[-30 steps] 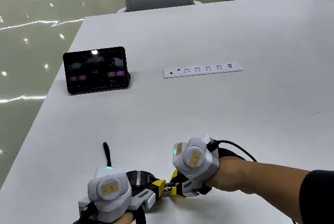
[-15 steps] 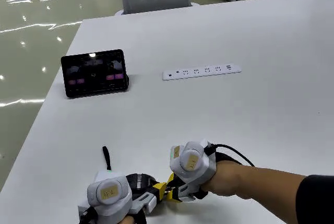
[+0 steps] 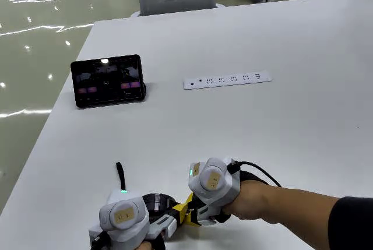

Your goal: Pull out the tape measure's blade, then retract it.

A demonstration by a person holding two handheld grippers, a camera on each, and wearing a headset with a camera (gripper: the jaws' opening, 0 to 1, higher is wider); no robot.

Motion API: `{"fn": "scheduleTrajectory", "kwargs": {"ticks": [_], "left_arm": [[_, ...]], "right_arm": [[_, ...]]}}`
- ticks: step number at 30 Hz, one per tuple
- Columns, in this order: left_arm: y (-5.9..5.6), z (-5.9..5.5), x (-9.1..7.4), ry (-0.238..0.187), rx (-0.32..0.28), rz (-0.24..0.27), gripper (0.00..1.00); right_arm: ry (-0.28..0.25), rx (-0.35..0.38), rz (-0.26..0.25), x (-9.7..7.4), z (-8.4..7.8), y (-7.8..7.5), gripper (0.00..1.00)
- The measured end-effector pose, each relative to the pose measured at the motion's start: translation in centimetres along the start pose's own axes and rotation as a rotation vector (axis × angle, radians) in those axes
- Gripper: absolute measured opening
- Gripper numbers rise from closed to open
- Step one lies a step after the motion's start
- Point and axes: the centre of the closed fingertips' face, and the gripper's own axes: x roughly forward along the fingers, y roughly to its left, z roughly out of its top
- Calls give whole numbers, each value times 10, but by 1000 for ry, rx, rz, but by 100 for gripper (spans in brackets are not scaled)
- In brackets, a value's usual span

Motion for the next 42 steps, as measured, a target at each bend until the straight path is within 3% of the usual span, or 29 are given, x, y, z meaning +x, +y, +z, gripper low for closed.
{"fn": "scheduleTrajectory", "kwargs": {"ticks": [4, 9, 13, 19, 25, 28, 36, 42], "left_arm": [[0, 1, 0, -3, 6, 3, 63], [1, 3, 3, 25, 2, 15, 64], [1, 1, 2, 49, -3, -1, 64], [0, 0, -2, 43, -6, -23, 64], [2, 7, -11, 32, 20, -56, 65], [5, 7, -15, 32, 28, -81, 72], [17, 8, -28, 26, 57, -109, 80], [22, 16, -37, 1, 54, -150, 95]], "right_arm": [[5, 7, -4, 0, 0, 0, 12], [-3, 44, -33, -1, 0, -3, 13], [9, 98, -54, -3, -1, -3, 14], [-9, 98, -68, -11, 1, -1, 13], [-38, 129, -97, -32, -3, 0, 14], [-57, 148, -123, -44, -10, -1, 14], [-85, 217, -175, -75, -32, 0, 16], [-95, 231, -214, -103, -46, 3, 17]]}}
